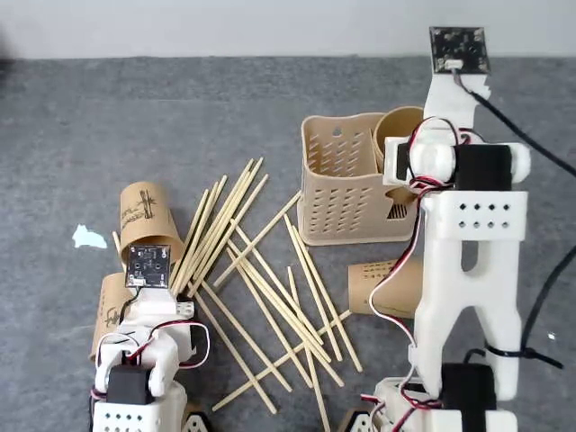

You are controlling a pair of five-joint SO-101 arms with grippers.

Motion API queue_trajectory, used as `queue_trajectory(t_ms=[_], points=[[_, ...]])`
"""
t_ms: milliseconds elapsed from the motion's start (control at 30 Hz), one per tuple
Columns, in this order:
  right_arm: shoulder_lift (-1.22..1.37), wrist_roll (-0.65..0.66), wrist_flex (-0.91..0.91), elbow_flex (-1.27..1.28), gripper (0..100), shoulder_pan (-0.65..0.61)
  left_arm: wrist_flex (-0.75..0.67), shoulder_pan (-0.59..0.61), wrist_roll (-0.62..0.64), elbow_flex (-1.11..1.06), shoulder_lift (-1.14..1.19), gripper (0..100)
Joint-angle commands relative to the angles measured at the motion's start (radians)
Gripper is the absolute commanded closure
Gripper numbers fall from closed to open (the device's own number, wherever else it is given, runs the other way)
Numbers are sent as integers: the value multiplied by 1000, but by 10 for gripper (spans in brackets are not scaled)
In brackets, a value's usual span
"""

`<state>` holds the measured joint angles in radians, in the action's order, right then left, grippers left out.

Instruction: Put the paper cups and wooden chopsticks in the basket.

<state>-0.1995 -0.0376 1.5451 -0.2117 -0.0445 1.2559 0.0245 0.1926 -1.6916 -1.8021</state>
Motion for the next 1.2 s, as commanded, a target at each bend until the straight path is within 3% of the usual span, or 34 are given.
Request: queue_trajectory(t_ms=[0,100,367,733,1167], points=[[-81,12,12,-25,859,-2,3,2,2,8,-15,988],[-186,17,21,-20,859,-2,3,2,2,8,-15,988],[-331,17,252,0,859,-4,3,2,2,8,-15,988],[-561,52,242,480,860,71,3,2,2,8,-15,988],[-595,48,-157,953,859,150,3,2,2,8,-15,988]])
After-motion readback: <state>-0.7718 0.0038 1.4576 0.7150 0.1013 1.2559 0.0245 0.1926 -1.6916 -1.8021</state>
